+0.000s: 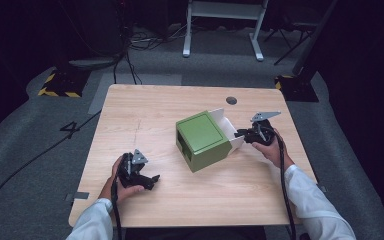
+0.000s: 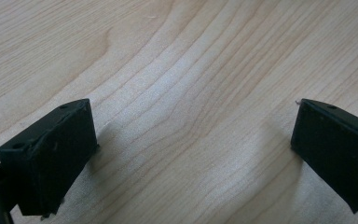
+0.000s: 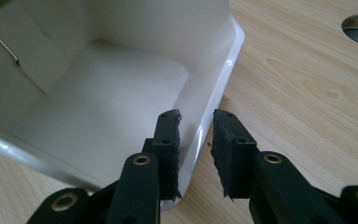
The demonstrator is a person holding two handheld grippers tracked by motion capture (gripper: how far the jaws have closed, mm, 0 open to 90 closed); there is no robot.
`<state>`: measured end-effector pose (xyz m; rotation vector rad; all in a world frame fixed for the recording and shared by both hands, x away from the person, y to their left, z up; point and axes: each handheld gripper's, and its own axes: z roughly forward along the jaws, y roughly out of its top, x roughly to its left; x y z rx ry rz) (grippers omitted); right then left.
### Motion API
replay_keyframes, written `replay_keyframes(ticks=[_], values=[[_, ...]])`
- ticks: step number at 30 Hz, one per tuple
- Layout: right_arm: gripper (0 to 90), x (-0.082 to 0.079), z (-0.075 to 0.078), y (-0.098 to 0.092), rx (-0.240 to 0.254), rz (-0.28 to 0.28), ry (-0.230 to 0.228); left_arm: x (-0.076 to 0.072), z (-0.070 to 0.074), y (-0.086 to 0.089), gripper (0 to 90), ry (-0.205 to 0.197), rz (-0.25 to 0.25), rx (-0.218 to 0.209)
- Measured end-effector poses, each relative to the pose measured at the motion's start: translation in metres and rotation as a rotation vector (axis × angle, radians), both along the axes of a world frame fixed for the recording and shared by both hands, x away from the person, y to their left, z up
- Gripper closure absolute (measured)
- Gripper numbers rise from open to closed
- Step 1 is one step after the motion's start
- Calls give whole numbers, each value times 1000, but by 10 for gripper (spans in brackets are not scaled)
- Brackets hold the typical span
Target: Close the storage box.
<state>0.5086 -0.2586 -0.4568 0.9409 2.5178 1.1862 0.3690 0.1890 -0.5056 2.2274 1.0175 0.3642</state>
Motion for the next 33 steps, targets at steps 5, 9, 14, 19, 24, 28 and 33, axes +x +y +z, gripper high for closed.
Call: replay_keyframes(ticks=[5, 9, 14, 19, 24, 28, 33], values=[[703, -4, 1, 10, -4, 14, -10, 0, 0, 0, 3, 0, 0, 1], [687, -6, 2, 17, -5, 35, -16, 0, 0, 0, 3, 0, 0, 0], [679, -8, 2, 26, -16, 60, -9, 0, 0, 0, 3, -2, 0, -1], [676, -10, 3, 32, -16, 82, -4, 0, 0, 0, 3, -1, 1, 0], [665, -15, 4, 43, -28, 110, -8, 0, 0, 0, 3, -2, 1, 0], [664, -15, 4, 45, -28, 117, -5, 0, 0, 0, 3, -2, 0, -1], [663, -15, 4, 45, -28, 117, -5, 0, 0, 0, 3, -2, 1, 0]])
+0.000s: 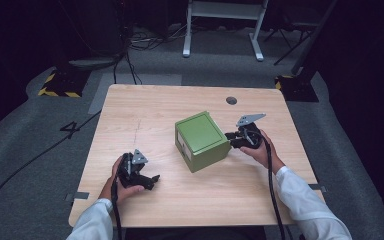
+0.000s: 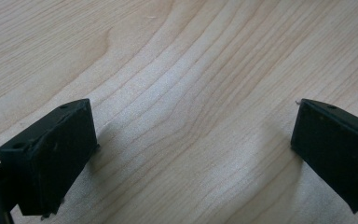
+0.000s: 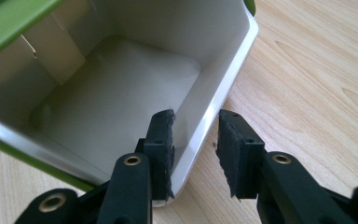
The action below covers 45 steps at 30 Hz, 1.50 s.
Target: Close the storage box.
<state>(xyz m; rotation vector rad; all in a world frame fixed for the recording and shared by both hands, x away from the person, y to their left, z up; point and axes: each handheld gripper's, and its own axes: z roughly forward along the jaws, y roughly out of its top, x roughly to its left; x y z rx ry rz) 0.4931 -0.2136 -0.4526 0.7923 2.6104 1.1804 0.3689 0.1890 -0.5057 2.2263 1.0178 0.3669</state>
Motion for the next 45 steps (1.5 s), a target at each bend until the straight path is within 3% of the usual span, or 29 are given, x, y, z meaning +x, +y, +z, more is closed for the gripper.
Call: replay_keyframes(ticks=[19, 26, 31, 44, 45], values=[[629, -2, 9, -3, -25, 0, -44, 0, 0, 0, 4, 0, 3, 1], [576, -4, 18, -11, -35, -10, -87, 0, 0, 0, 4, 0, 2, 1], [514, -4, 20, -17, -81, -35, -108, 0, 0, 0, 4, 0, 2, 2], [380, -9, 29, -30, -106, -79, -145, 0, 0, 0, 4, 0, 4, 0], [322, -10, 30, -32, -120, -89, -156, 0, 0, 0, 4, 0, 4, 0]])
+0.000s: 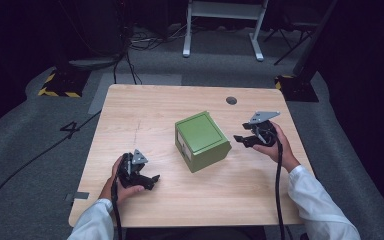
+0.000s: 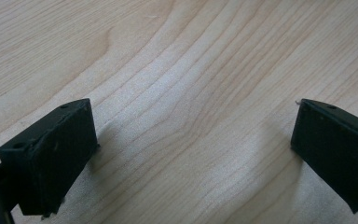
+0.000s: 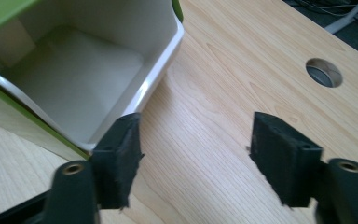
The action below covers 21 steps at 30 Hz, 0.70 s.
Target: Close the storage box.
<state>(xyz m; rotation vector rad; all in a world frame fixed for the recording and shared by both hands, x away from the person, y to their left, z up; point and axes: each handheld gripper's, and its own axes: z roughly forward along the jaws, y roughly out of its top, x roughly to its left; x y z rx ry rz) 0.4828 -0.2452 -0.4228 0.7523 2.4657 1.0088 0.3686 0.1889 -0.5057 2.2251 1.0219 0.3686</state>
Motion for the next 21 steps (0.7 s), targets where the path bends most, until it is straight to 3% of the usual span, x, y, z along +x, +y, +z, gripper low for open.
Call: replay_keyframes(ticks=[6, 21], values=[[227, -6, 1, -3, -38, -10, -24, 0, 0, 0, 4, 0, -1, 0], [205, -24, 0, -18, -93, 7, -32, 0, 0, 0, 4, 0, -1, 1]])
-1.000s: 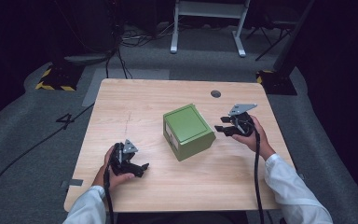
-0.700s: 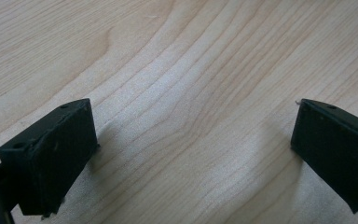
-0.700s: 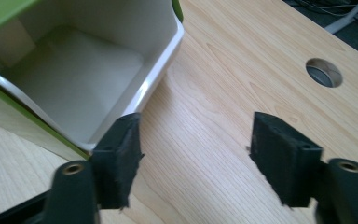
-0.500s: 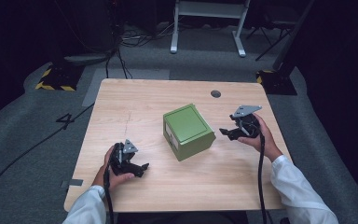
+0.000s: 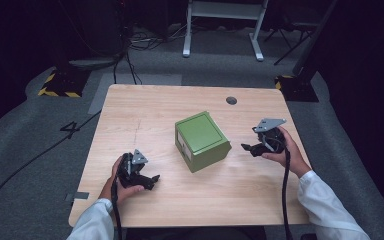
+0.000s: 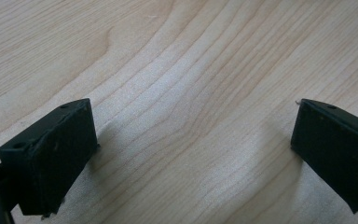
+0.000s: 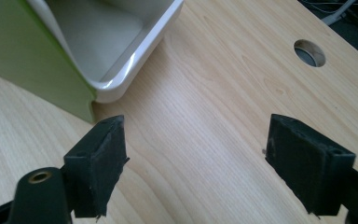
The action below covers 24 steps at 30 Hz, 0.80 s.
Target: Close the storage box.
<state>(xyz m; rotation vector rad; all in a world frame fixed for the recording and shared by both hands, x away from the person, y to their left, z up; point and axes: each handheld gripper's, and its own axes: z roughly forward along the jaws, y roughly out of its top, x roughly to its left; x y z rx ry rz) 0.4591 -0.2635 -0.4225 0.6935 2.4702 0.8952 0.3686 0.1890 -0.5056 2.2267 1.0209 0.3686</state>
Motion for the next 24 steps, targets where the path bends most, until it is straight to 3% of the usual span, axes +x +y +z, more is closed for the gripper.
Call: replay_keyframes(ticks=[7, 24], values=[[203, -12, -1, -12, -4, 0, 10, 0, 0, 0, 4, 0, 0, 0], [201, -40, -13, -37, -65, -21, 13, 0, 0, 0, 4, 0, 0, 0]])
